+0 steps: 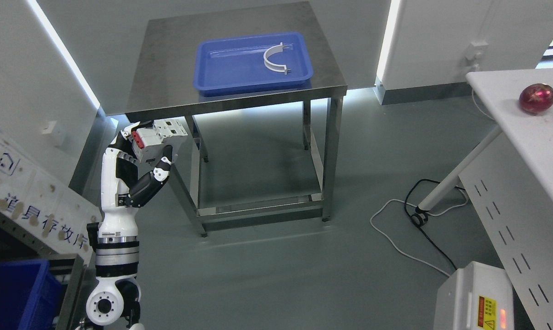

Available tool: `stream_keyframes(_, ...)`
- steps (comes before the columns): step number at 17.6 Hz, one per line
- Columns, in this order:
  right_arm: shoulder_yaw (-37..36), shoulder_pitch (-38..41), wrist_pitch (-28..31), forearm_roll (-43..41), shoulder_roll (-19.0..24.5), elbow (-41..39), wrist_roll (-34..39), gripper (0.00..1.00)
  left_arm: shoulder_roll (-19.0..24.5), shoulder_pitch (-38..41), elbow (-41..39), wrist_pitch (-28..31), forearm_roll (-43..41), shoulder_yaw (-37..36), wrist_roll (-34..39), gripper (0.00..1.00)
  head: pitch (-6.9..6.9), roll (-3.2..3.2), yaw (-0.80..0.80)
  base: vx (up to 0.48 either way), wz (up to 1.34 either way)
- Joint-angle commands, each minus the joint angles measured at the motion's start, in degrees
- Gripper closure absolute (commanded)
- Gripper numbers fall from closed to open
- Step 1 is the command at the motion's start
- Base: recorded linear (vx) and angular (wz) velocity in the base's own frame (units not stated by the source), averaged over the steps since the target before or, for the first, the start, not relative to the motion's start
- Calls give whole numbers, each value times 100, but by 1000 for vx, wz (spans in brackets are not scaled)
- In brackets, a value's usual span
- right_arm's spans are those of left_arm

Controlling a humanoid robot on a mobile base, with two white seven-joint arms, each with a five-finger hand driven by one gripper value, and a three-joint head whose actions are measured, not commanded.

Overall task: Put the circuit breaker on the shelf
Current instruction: 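Carry the held breaker in the left hand while turning toward the bin shelf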

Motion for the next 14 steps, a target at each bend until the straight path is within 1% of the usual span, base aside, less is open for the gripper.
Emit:
stream_keyframes(1,0,87,-193,-4,-100,-8,-1,0,97,-69,-39,-92,0,-180,-120,88,0,0,0,-360,382)
stream_keyframes(8,0,96,-193,5,-100,1,-1,0,97,-200,-39,-93,9,-101,-120,88,0,0,0,-310,239)
stream_keyframes(10,0,96,-193,-4,-100,1,-1,0,97,-681,-39,152,9,-49,-129,88,0,0,0,-296,46)
stream_keyframes(12,0,87,-193,-4,-100,1,-1,0,97,-1034,-39,634,9,-31,-120,88,0,0,0,-287,-20)
stream_keyframes(13,0,87,-193,5,-100,1,-1,0,97,-1105,-39,872,9,-22,-129,88,0,0,0,-312,-41)
stream_keyframes(14,0,87,-193,5,-100,1,-1,0,97,-1132,-39,918,9,-22,-129,88,0,0,0,-280,-45)
